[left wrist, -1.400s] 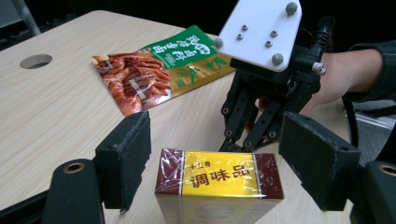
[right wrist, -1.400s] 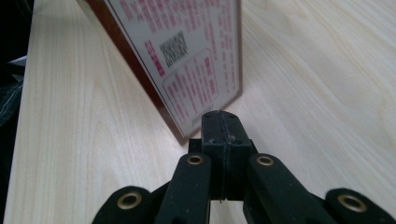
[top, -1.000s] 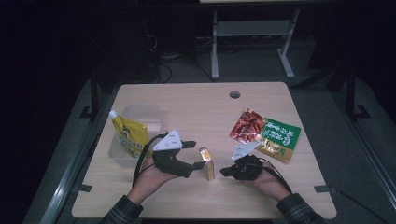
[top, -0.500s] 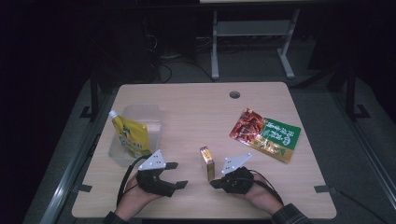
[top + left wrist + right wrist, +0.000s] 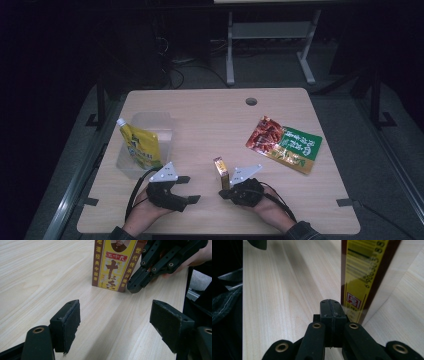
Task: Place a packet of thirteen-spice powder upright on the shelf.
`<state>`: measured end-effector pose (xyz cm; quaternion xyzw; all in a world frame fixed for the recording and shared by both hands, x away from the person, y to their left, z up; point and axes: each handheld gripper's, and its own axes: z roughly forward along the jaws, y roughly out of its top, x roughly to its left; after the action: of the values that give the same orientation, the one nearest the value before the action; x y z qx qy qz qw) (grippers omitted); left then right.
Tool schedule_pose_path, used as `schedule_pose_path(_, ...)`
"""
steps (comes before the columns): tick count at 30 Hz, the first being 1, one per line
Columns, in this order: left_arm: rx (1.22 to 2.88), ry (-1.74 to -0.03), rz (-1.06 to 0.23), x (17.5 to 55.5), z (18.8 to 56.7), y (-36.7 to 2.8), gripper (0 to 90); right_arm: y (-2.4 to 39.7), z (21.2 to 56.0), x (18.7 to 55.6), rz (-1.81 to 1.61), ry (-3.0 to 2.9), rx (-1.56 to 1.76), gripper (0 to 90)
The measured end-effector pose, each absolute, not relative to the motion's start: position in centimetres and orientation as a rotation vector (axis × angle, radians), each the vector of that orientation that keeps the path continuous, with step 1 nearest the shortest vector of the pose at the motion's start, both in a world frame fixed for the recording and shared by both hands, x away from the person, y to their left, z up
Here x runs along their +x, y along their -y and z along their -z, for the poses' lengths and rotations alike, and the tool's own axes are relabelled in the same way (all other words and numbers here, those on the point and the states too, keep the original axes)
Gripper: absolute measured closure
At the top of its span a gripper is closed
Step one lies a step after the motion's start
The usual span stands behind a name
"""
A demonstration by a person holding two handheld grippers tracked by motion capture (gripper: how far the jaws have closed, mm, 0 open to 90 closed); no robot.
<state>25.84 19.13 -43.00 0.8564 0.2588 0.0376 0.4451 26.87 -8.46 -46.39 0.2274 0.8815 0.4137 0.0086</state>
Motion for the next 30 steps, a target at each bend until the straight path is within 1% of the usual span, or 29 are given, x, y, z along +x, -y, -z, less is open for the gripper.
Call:
schedule_pose_path(17,2.125,-0.648,-0.084,25.9,43.1,-19.1,23.8,9.4,46.4,27.4,-1.236,-2.728,0.745,89.9)
schedule_pose_path(30,2.136,-0.641,-0.088,25.9,43.3,-19.1,23.8,11.1,46.4,28.3,-1.212,-2.706,0.759,89.9)
